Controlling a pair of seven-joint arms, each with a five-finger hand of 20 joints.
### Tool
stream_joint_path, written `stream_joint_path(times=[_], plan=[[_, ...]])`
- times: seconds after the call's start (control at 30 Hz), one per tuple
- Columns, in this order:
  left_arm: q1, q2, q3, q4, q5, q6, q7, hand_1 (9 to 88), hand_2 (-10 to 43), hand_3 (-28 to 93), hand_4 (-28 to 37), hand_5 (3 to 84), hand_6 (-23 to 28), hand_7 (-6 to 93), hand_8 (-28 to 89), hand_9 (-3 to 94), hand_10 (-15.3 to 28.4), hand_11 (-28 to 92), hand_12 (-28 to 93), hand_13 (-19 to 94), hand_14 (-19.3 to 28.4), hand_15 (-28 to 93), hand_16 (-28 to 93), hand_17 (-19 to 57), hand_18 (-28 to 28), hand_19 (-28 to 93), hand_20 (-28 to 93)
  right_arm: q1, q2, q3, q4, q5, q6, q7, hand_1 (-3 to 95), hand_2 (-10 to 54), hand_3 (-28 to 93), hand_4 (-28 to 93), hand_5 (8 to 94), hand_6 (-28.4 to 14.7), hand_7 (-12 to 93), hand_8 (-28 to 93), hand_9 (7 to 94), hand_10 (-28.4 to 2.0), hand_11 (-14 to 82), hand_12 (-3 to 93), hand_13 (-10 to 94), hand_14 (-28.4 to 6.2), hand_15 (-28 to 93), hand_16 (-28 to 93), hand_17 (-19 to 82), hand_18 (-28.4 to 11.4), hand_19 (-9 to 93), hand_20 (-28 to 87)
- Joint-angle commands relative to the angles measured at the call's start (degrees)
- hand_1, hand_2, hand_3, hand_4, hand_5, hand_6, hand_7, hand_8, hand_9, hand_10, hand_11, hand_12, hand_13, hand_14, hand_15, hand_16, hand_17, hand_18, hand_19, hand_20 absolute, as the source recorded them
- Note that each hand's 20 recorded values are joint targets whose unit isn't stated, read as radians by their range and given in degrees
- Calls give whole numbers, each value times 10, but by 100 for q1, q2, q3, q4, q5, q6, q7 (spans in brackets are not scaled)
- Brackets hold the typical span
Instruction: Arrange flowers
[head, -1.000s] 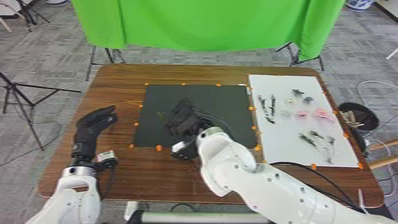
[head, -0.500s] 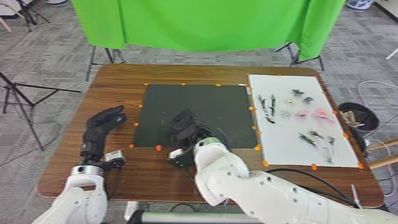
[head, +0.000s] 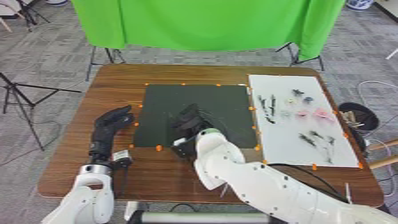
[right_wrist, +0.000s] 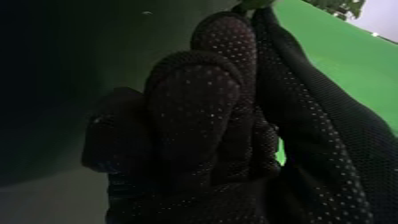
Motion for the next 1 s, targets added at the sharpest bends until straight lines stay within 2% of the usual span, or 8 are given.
stream_joint_path(times=[0.03,0.23,0.57,0.63,0.7,0.83,0.9,1.0], plan=[[-7,-128,160,134,-243,45,54,339,-66,711,-161,540,-28,209,-112,505,123,240,127,431,158,240,3,119,120,108,205,73,-165,54,-51,221,147,-2,542,-95,667,96,751,-34,320,181,937,-101,288,221,937,-1,528,133,780,-42,743,343],[-161,-109,329,193,-523,197,244,261,-13,724,-244,533,-18,205,-104,505,125,239,130,431,161,242,1,119,120,112,204,63,-166,-116,-129,369,217,-16,524,-95,676,83,736,-21,360,151,937,-82,313,188,937,24,546,124,783,-32,748,324],[-311,-133,537,178,-978,501,549,169,44,713,-282,525,1,190,-91,507,138,237,130,430,167,244,-1,119,122,118,203,69,-322,-85,26,418,128,-75,565,-95,661,77,754,-44,279,221,937,-125,247,238,937,-21,499,129,772,-48,749,301],[-365,-133,627,136,-1167,855,650,167,168,643,-283,535,6,180,-89,514,142,231,126,431,170,243,-6,122,122,122,201,91,-322,-168,17,437,172,-97,571,-95,657,78,754,-48,266,233,937,-129,234,245,937,-28,492,131,770,-50,748,297],[-400,-121,655,108,-1477,942,759,217,280,538,-283,553,12,166,-88,535,149,224,118,440,173,242,-13,130,116,131,200,93,-349,-187,35,457,168,-101,575,-95,654,69,756,-47,252,242,936,-128,223,250,937,-34,476,136,767,-52,748,290],[-469,-100,749,31,-2199,1353,992,210,356,556,-283,573,33,149,-86,554,154,213,108,449,173,225,-30,153,109,138,200,60,-385,-196,60,397,102,-106,598,-95,633,77,760,-59,203,273,935,-144,172,270,937,-51,444,146,758,-60,742,274],[-478,-94,754,15,-2328,1454,1022,179,364,603,-283,572,42,145,-86,558,157,211,103,447,170,219,-35,157,107,137,197,45,-376,-223,39,400,107,-92,599,-95,632,70,757,-58,204,273,934,-142,171,267,937,-51,444,145,757,-60,742,271],[-463,-97,723,3,-2351,1482,1013,153,368,652,-283,571,54,140,-87,558,160,209,99,442,168,215,-38,160,105,138,196,33,-381,-221,63,402,139,-90,609,-95,621,72,750,-59,209,268,930,-146,160,272,937,-56,429,144,755,-61,744,264]])
